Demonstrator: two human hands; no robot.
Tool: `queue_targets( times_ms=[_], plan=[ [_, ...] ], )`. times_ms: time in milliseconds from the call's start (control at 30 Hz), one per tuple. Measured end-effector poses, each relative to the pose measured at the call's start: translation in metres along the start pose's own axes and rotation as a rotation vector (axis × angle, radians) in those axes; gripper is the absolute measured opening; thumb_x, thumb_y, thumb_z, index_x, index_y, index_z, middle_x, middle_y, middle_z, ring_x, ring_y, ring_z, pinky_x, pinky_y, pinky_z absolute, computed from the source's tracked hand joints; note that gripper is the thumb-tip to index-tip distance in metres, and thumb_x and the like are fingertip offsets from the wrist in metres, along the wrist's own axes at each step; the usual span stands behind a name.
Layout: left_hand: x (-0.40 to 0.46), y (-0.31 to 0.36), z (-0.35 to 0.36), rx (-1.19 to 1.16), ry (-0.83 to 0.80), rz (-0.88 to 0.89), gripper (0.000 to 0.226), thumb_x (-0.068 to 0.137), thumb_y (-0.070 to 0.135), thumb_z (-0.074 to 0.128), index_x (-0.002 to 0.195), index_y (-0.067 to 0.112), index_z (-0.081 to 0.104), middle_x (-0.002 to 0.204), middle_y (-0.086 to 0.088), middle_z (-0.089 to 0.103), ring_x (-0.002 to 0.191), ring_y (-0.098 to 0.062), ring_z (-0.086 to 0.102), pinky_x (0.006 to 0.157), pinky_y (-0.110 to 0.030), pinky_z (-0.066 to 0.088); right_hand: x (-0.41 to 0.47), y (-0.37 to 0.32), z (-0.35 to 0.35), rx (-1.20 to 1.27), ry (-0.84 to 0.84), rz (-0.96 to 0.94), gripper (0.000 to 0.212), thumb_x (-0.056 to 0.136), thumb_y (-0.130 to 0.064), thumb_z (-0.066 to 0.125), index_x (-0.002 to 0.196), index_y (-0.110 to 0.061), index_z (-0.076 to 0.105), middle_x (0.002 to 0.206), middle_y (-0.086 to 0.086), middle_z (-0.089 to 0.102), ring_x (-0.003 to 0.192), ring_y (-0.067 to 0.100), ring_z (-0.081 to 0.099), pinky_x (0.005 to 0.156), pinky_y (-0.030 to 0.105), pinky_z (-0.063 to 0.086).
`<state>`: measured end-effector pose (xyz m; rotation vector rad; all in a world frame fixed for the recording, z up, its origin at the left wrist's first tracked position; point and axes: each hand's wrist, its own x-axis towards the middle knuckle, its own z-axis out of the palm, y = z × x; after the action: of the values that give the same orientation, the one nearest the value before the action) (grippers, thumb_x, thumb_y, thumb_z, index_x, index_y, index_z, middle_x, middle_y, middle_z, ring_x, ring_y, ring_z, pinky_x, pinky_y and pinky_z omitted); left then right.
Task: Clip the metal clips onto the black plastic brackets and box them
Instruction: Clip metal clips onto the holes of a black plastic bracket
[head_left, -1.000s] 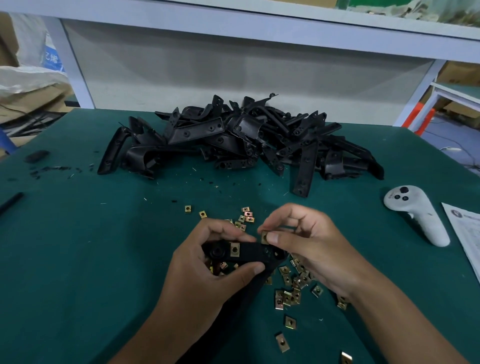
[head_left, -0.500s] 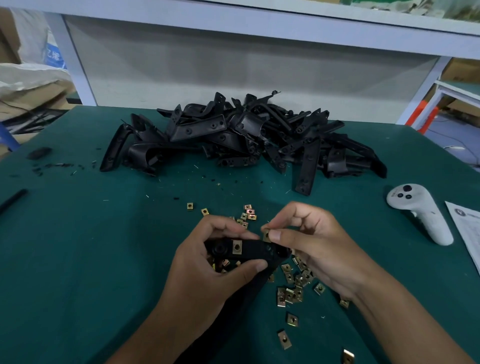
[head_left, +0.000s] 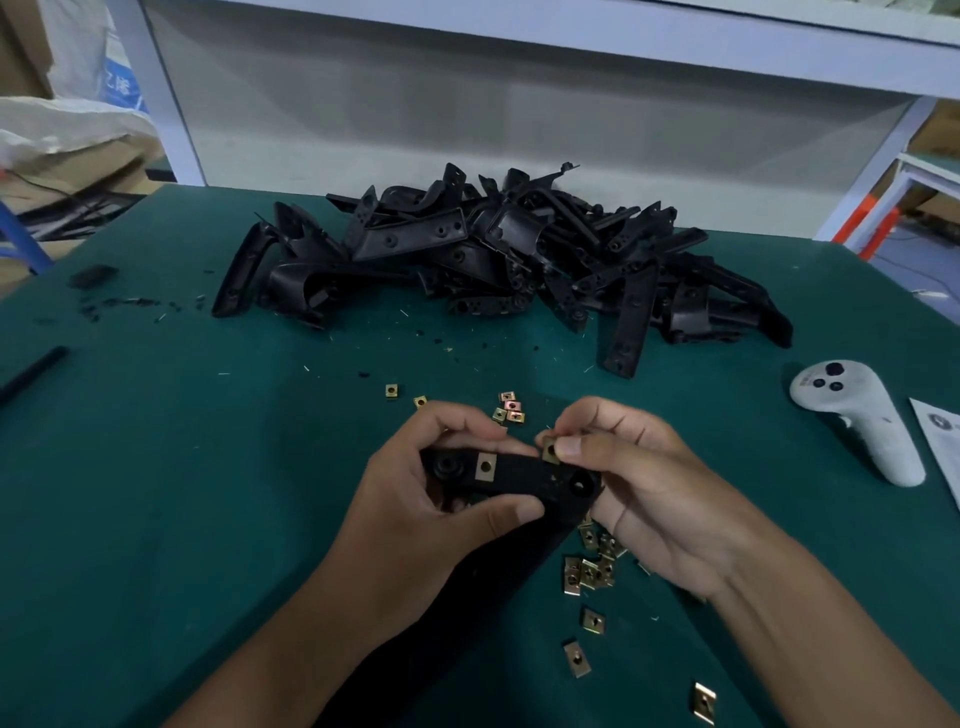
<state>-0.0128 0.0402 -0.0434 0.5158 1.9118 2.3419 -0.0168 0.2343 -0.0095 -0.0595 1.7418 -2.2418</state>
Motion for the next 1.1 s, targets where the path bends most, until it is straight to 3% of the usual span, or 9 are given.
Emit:
queue_targets(
  times_ms=[200,267,400,500,600,733,800,900,1100],
  plan=[
    [-0.001,-0.005,0.0,0.082,0.026,0.021,0.041,0.065,0.021,0.089,0.098,0.03,0.065,0.102,0.001,0.077,0.095,-0.013,0.074,0.083,-0.02,0.056,-0.005,-0.006,-0.003,-0.362,0.07,-0.131,0.01,0.076,-0.016,0.075,0.079,-0.026,0.077,0.088,0.005,0.077,0.082,0.018,0.072,0.074,0.028,0.057],
    [-0.001,-0.005,0.001,0.092,0.002,0.003,0.042,0.066,0.024,0.089,0.099,0.032,0.064,0.102,0.003,0.077,0.095,-0.013,0.074,0.083,-0.02,0.056,-0.007,-0.008,-0.005,-0.414,0.054,-0.131,0.01,0.075,-0.016,0.075,0.08,-0.025,0.077,0.086,0.003,0.077,0.08,0.016,0.07,0.072,0.027,0.056],
    [-0.001,-0.005,0.0,0.126,-0.034,0.006,0.041,0.068,0.022,0.089,0.099,0.033,0.064,0.102,0.004,0.077,0.094,-0.014,0.074,0.081,-0.02,0.056,-0.008,-0.012,-0.007,-0.425,0.002,-0.068,0.015,0.077,-0.011,0.076,0.077,-0.026,0.077,0.074,-0.004,0.072,0.068,0.007,0.064,0.059,0.018,0.05],
    [-0.001,-0.006,-0.001,0.126,0.014,0.036,0.041,0.067,0.023,0.09,0.099,0.033,0.066,0.102,0.004,0.078,0.096,-0.014,0.074,0.082,-0.019,0.056,-0.007,-0.009,-0.006,-0.424,0.006,-0.075,0.027,0.087,-0.002,0.074,0.08,-0.027,0.077,0.07,-0.008,0.07,0.067,0.003,0.064,0.06,0.013,0.049],
    [-0.001,-0.005,-0.002,0.169,0.027,0.098,0.043,0.068,0.024,0.089,0.103,0.032,0.064,0.107,0.005,0.077,0.101,-0.014,0.073,0.086,-0.019,0.055,-0.007,-0.006,-0.003,-0.426,0.03,-0.104,0.02,0.088,-0.008,0.074,0.089,-0.028,0.078,0.078,-0.008,0.075,0.078,0.005,0.069,0.071,0.014,0.051],
    [0.001,-0.004,-0.003,0.118,0.037,0.109,0.044,0.069,0.025,0.09,0.104,0.033,0.064,0.11,0.004,0.078,0.106,-0.016,0.073,0.087,-0.023,0.057,-0.005,-0.005,-0.005,-0.359,0.049,-0.063,0.01,0.079,-0.026,0.076,0.088,-0.023,0.078,0.081,-0.006,0.076,0.075,0.003,0.068,0.066,0.016,0.051],
    [0.001,-0.003,-0.003,0.098,0.028,0.092,0.043,0.069,0.023,0.09,0.102,0.033,0.063,0.109,0.002,0.078,0.105,-0.018,0.073,0.085,-0.024,0.058,-0.005,-0.006,-0.006,-0.372,0.044,-0.078,0.004,0.083,-0.018,0.076,0.085,-0.021,0.078,0.078,-0.005,0.075,0.073,0.003,0.068,0.065,0.014,0.05],
    [0.001,-0.003,-0.002,0.115,-0.01,0.075,0.043,0.069,0.022,0.09,0.101,0.032,0.063,0.107,0.001,0.078,0.101,-0.02,0.075,0.084,-0.027,0.059,-0.007,-0.009,-0.01,-0.401,0.013,-0.092,0.015,0.089,-0.003,0.071,0.083,-0.016,0.075,0.074,-0.003,0.074,0.07,0.003,0.068,0.064,0.011,0.05],
    [0.001,-0.005,-0.001,0.122,-0.042,0.072,0.043,0.068,0.021,0.089,0.099,0.031,0.061,0.103,-0.001,0.079,0.096,-0.021,0.076,0.083,-0.026,0.058,-0.009,-0.013,-0.015,-0.449,-0.027,-0.039,0.008,0.09,0.001,0.069,0.087,-0.006,0.071,0.065,-0.007,0.069,0.058,-0.002,0.062,0.056,0.008,0.047]
  ],
)
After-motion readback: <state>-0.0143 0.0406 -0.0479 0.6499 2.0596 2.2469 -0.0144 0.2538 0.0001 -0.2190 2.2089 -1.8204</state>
